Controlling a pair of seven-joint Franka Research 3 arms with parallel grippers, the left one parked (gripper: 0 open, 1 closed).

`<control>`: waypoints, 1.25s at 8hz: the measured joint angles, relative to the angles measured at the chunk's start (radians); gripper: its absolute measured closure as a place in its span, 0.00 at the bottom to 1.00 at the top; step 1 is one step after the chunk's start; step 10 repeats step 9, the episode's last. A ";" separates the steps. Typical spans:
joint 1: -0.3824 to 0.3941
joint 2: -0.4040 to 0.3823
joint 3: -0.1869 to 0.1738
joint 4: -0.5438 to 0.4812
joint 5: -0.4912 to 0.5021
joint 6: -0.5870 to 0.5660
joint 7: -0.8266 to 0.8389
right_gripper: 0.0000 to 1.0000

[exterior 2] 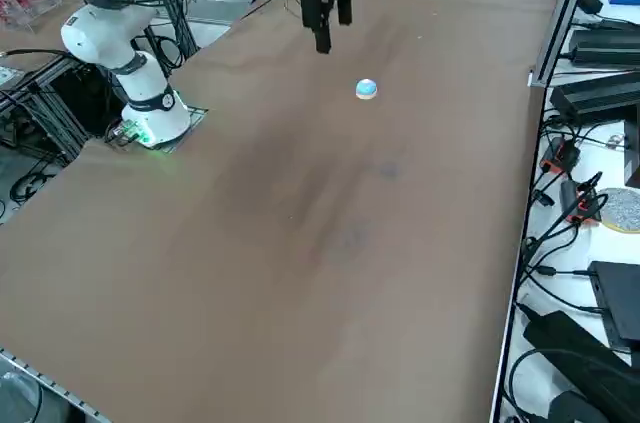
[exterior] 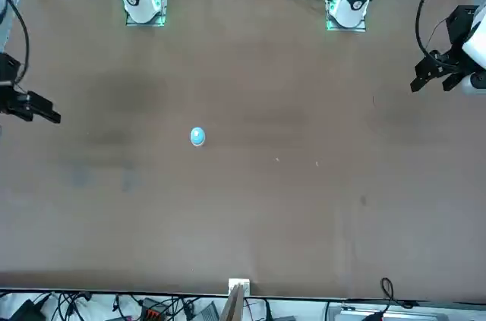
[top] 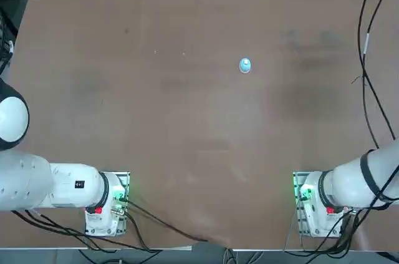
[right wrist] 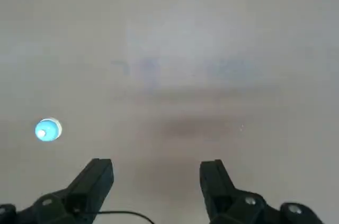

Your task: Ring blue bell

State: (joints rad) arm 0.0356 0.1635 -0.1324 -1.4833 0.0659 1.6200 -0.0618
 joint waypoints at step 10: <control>-0.050 -0.184 0.115 -0.200 -0.070 0.021 0.000 0.00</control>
